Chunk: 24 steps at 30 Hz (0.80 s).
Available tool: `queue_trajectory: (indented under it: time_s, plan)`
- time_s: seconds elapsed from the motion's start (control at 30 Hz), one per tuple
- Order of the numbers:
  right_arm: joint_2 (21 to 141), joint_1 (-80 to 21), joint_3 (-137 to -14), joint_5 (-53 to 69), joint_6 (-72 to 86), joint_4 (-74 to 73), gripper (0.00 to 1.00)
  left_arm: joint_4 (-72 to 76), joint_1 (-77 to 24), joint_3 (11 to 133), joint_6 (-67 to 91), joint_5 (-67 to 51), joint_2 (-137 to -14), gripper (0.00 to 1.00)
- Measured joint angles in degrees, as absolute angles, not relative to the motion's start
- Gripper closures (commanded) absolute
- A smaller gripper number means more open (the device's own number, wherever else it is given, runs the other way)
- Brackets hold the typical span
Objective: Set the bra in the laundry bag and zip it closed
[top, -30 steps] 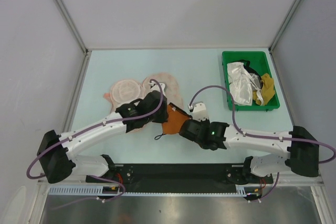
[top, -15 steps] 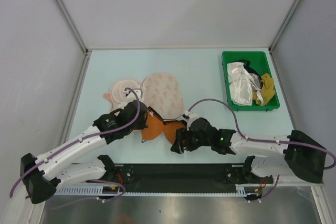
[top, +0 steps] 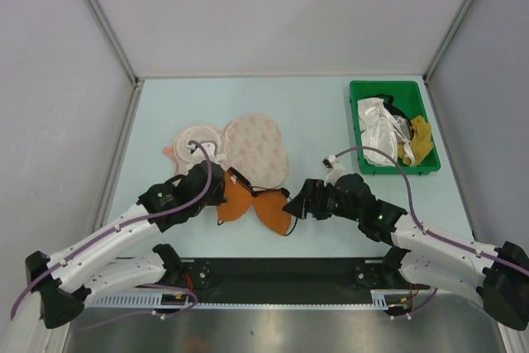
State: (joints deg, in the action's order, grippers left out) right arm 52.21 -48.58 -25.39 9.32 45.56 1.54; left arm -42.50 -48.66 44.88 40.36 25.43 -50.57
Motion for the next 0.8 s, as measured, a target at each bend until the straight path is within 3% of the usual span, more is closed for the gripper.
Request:
queue_trajectory:
  time_s: [0.3, 0.8]
  plan:
    - [55.40, -50.46, -23.66, 10.85, 49.36, 4.05, 0.09, -42.17, -46.06, 54.59, 35.29, 24.71, -53.74, 1.00]
    - [48.73, -49.56, -22.46, 9.43, 49.56, 1.61, 0.09, -39.68, -30.02, 77.34, 24.99, 13.98, -77.97, 1.00]
